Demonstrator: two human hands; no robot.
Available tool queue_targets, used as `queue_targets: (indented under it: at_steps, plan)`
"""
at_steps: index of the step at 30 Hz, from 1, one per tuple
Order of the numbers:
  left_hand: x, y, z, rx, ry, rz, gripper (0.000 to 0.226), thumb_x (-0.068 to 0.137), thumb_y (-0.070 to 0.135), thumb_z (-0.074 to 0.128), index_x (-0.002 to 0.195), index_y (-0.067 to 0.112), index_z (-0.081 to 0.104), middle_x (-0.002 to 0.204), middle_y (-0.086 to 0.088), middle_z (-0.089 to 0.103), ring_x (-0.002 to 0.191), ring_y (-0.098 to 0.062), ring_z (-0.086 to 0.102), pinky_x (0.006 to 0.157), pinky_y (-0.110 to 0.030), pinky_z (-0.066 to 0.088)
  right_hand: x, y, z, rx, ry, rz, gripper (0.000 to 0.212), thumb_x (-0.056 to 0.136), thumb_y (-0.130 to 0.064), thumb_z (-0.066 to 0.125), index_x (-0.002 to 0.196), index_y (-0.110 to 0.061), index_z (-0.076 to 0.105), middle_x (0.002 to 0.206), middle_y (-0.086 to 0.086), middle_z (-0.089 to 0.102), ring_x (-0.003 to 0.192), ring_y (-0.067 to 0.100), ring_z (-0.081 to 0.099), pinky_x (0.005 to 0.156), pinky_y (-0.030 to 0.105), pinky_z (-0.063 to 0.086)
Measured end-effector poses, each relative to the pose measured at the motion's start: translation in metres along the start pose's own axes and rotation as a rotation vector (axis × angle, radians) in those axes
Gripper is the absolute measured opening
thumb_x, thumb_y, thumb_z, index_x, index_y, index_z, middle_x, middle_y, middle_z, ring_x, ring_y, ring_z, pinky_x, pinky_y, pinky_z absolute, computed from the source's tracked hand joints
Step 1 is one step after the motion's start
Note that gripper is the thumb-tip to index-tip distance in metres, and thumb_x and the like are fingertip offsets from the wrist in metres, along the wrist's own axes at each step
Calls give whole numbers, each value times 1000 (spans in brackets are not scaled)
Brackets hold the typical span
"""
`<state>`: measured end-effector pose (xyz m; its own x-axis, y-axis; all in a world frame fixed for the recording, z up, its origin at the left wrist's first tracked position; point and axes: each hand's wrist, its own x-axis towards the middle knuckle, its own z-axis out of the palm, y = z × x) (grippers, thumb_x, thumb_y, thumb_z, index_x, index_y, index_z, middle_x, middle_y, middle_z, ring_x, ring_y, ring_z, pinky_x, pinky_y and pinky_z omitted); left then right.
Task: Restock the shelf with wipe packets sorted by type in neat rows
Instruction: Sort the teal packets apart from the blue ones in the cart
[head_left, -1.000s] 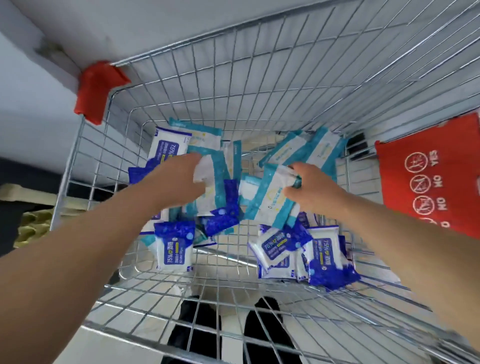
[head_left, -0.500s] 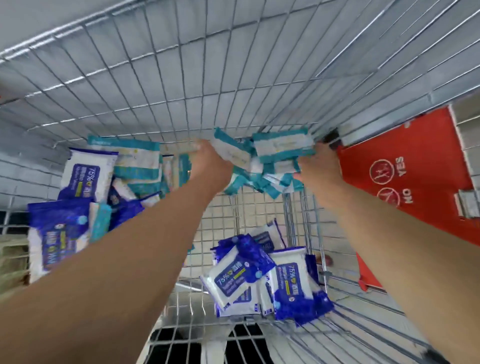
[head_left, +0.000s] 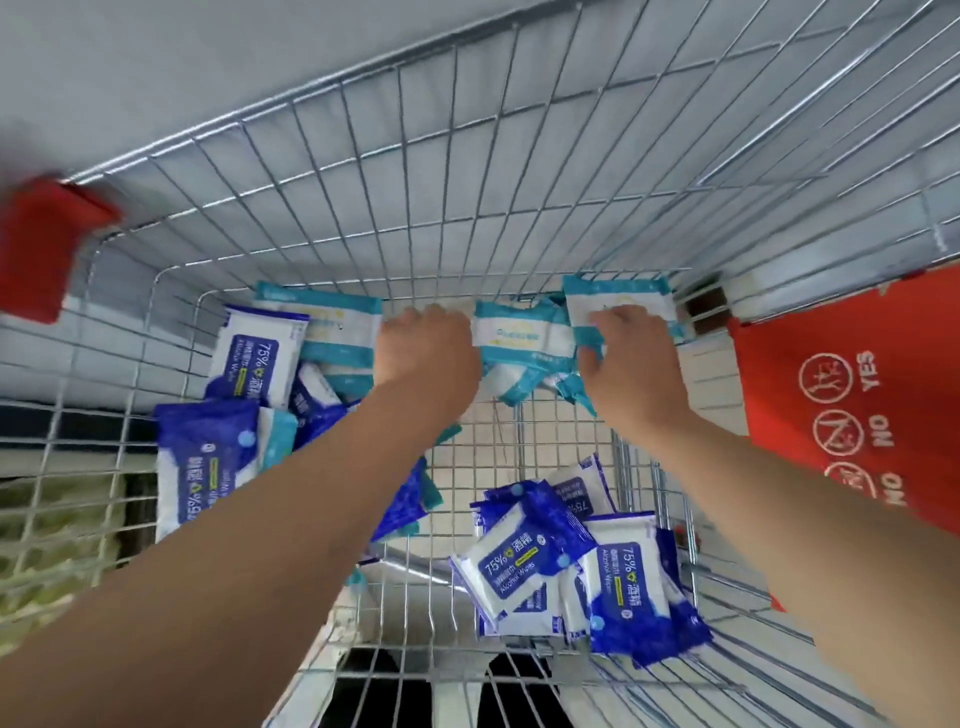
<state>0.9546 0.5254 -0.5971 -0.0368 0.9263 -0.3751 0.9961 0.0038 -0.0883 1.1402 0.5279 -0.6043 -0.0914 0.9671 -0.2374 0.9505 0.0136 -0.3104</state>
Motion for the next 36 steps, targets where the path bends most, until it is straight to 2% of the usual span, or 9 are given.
queue_targets:
  at_steps: [4,12,15,18,20,24,29,32,36]
  plan:
    - [-32,-58,-14,85,-4,15,39,95,39,43,125,14,50,126,-7,54,117,-27,49,90,-38,40,-13,-63,0,58,-53,-138,36,96,-21,49,130,-8,52,130,10,52,122,26,43,102,35,34]
    - [-84,-188,-3,151,-230,-35,59,77,46,68,121,14,46,115,-8,58,107,-28,57,84,-35,46,-38,-156,39,106,-309,-286,50,96,-30,52,143,-19,41,144,3,46,134,20,37,106,28,27]
    - [-93,-205,9,263,-195,92,55,77,46,68,119,16,47,112,-5,60,105,-25,58,84,-34,44,-50,-172,51,125,-385,-277,51,93,-31,58,140,-17,45,139,5,51,129,23,43,104,32,34]
    - [-95,-212,14,283,-187,141,46,79,46,68,112,19,53,109,-2,61,104,-24,59,85,-32,40,-57,-181,60,126,-376,-279,38,88,-30,63,123,-15,58,119,8,62,113,27,55,95,38,43]
    - [-96,-216,17,162,-193,124,41,80,39,68,111,19,50,107,-5,63,99,-28,61,84,-33,42,-60,-183,63,136,-355,-287,35,85,-28,67,116,-13,61,111,9,65,106,28,58,92,39,45]
    - [-104,-223,8,-311,-233,53,62,71,18,78,120,13,39,99,-8,61,91,-31,60,75,-36,49,-63,-181,65,108,-321,-288,37,79,-21,73,113,-9,62,108,9,66,102,26,60,89,37,47]
    - [-115,-229,2,-335,-423,132,27,72,28,82,82,24,57,76,7,53,77,-17,54,67,-27,38,-63,-170,75,-38,-340,-277,54,78,-27,73,127,-13,55,123,8,56,114,26,49,93,35,42]
    - [-121,-218,21,-366,-519,132,24,74,29,79,85,23,59,81,6,55,81,-17,56,70,-28,41,-62,-164,80,-99,-348,-253,55,78,-32,75,125,-13,54,118,8,59,110,28,51,92,36,44]
    - [-123,-199,44,-428,-539,127,21,81,27,74,80,22,54,80,6,53,78,-15,55,64,-26,40,-63,-158,86,79,-432,-135,39,80,-24,73,115,-13,59,110,7,63,100,25,59,83,35,49]
